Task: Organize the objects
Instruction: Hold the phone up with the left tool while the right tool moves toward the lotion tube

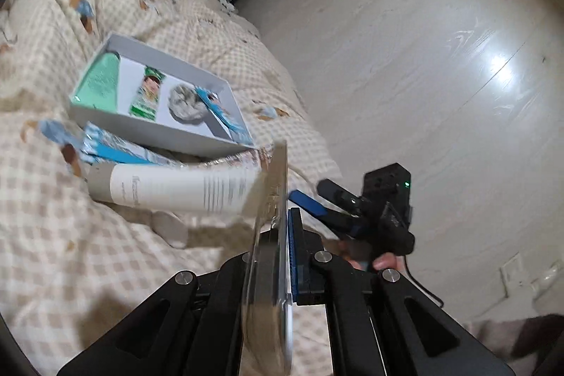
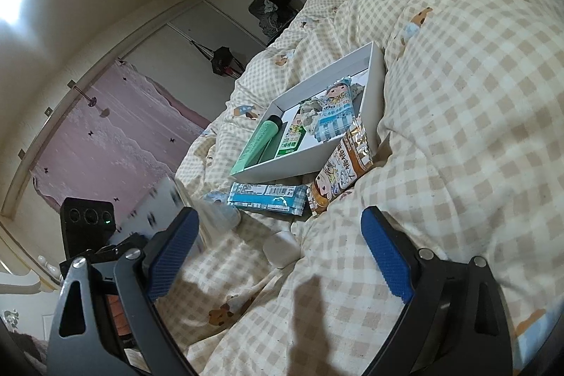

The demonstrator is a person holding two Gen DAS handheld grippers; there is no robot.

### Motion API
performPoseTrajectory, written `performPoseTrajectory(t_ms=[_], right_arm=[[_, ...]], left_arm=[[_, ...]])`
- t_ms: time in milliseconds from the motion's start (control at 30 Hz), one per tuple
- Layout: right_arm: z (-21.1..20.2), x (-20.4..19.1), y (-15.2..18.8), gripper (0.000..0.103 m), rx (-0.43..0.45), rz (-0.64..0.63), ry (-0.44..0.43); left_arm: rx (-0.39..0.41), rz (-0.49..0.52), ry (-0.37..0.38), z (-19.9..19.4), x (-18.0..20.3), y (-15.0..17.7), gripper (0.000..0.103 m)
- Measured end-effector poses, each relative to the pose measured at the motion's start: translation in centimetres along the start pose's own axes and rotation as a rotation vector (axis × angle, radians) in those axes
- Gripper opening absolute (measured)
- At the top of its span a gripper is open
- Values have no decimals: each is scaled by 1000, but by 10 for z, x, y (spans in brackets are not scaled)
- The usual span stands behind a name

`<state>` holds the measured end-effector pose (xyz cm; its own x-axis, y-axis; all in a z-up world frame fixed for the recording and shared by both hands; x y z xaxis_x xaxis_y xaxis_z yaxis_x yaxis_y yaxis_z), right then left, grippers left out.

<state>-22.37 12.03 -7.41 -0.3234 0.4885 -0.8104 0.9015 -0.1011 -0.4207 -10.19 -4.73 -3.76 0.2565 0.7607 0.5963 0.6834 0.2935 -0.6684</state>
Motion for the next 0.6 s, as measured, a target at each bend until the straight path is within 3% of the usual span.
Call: performPoseTrajectory(t_ms=[233, 300, 400, 500, 600], right_arm=[[-1, 0, 0, 93, 0, 1, -1], [-1, 0, 0, 93, 0, 1, -2], [-1, 0, 0, 93, 0, 1, -1], [0, 0, 0, 93, -1, -1, 3], [2, 0, 0, 93, -2, -14, 21]], left_arm=[[-100, 88, 20, 25, 21, 13, 1], [-93, 96, 11, 24, 22, 10, 1], [-20, 76, -42, 9, 13, -2, 1], [84, 41, -193, -16, -7, -14, 1], [178, 87, -468, -44, -26, -19, 1]])
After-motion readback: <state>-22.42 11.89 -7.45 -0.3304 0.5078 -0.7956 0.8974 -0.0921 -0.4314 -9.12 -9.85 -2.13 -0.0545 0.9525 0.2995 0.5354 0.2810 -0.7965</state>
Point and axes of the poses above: each gripper's, at about its wrist camera, not at the fingertips, and z roughly the way its jaws point, x to its right, y to its underside, the point moved 8 cm from there along z, roughly the way its jaws point, and after that the axes turned 10 degrees about z, right-handed, at the moved point
